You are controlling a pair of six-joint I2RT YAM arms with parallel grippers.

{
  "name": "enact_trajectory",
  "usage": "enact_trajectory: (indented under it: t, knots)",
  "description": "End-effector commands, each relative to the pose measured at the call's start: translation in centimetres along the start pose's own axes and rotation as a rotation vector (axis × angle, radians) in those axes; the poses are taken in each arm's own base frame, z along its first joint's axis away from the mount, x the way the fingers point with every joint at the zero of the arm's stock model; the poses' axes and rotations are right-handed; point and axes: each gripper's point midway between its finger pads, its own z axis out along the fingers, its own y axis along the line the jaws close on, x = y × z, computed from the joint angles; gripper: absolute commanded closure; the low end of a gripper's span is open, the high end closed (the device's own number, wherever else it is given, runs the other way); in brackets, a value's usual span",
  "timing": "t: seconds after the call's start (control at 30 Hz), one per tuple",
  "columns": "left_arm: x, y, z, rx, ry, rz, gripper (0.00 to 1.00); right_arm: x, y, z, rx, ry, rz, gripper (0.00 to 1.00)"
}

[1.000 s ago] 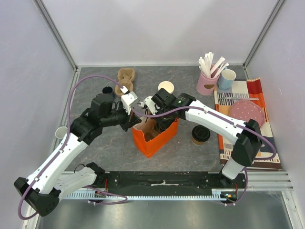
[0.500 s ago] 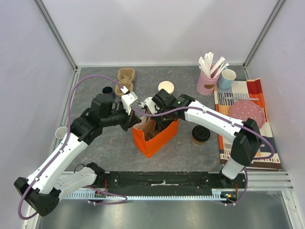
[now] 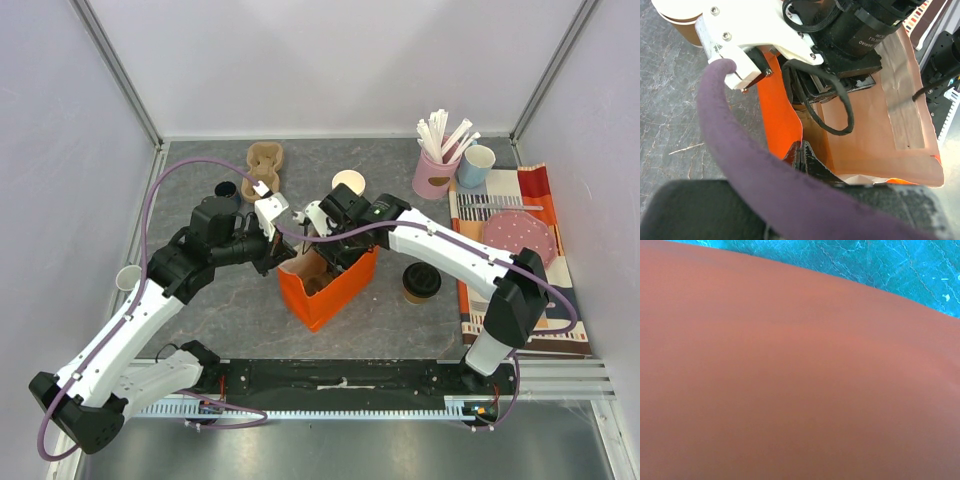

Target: Pack the takeout coffee

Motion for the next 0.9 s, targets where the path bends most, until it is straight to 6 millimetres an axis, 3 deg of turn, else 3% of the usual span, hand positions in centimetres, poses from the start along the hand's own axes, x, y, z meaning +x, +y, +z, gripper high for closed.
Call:
enact_trajectory:
  t: [0.0,0.47,0.87]
  knots:
    - [0.3,-0.7,-0.2,0.037,0.009,0.026,0.98,-2.3,0.0,-3.3,0.014,-0.088,0.031,0.47]
    - [0.0,-0.7,-0.1,0.044,0.015,0.034,0.98,-5.0,0.6,-7.9,0.030,-0.224,0.064,0.30]
    - [0.2,-0.7,-0.1,0.048,0.026,0.040,0.98,-11.3,2.6,-14.3,-0.055,-0.487,0.040,0.23]
